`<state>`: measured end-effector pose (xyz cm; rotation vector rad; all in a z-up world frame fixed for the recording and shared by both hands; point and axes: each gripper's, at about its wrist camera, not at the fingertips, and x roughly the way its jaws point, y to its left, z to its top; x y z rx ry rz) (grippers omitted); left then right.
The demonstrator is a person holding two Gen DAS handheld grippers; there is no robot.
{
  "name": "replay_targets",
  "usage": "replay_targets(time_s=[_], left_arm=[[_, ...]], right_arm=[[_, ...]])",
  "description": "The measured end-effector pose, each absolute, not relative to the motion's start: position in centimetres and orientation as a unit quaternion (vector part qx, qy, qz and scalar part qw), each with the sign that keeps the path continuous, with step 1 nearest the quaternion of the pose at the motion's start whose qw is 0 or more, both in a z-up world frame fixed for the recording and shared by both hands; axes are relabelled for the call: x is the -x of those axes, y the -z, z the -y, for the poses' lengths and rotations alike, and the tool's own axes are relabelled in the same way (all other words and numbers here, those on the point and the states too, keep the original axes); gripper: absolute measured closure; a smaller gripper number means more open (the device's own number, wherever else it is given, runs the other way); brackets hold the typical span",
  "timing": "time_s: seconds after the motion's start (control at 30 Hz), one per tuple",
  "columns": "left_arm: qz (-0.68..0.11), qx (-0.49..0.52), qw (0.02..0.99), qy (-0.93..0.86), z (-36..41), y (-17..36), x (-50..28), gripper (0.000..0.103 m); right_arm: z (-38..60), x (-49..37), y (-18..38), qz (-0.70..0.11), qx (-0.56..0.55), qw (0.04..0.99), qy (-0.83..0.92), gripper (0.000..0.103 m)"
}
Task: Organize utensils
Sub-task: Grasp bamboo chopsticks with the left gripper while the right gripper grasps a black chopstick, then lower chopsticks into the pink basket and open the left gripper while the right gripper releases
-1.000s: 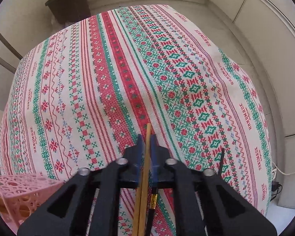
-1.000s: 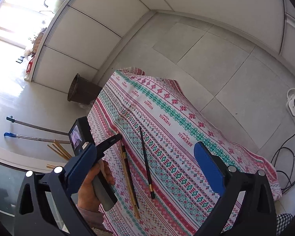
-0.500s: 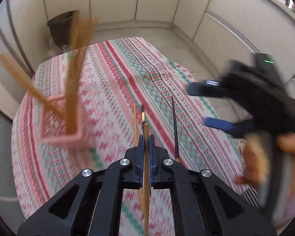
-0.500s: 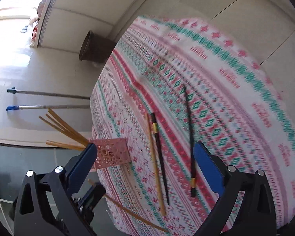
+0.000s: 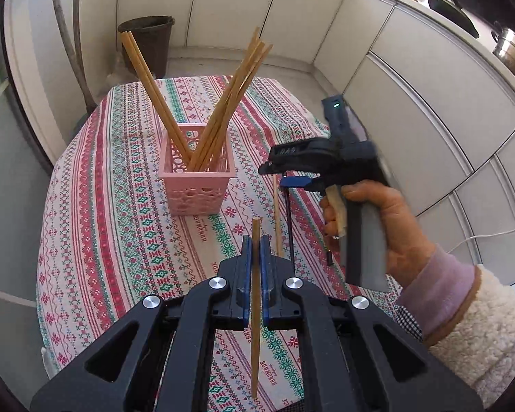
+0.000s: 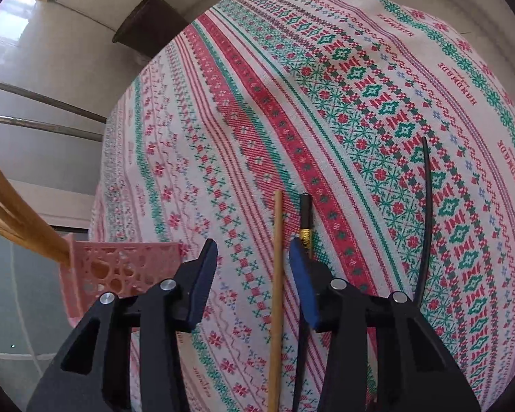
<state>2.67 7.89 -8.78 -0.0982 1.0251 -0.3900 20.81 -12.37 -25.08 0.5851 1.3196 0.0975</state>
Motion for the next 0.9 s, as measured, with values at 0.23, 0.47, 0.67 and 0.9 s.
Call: replay_targets(time_s=[0.23, 0.47, 0.67, 0.9], left_arm=[[-0.48, 0.046, 0.858, 0.177, -8.5, 8.3, -2.3, 0.099], [-0.464, 0.049, 0.867, 0.175, -8.8, 7.5, -1.8, 0.099], [-0.441, 0.058, 0.88, 0.168, -9.5, 6.3, -1.0, 0.099], [-0.414, 0.059, 0.893, 0.165, -9.8, 4.4, 0.8, 0.099]], right_arm=[[9.0, -21.6, 24.8, -0.597, -0.126, 0.792, 0.014, 0.092], [11.3, -19.6, 23.9, -0.562, -0.158, 0.812, 0.005, 0.098], [12.2, -15.0, 18.0, -0.514, -0.161, 0.842, -0.03, 0.098], [13.9, -9.1, 11.5, -0.457, -0.179, 0.87, -0.059, 0.098]])
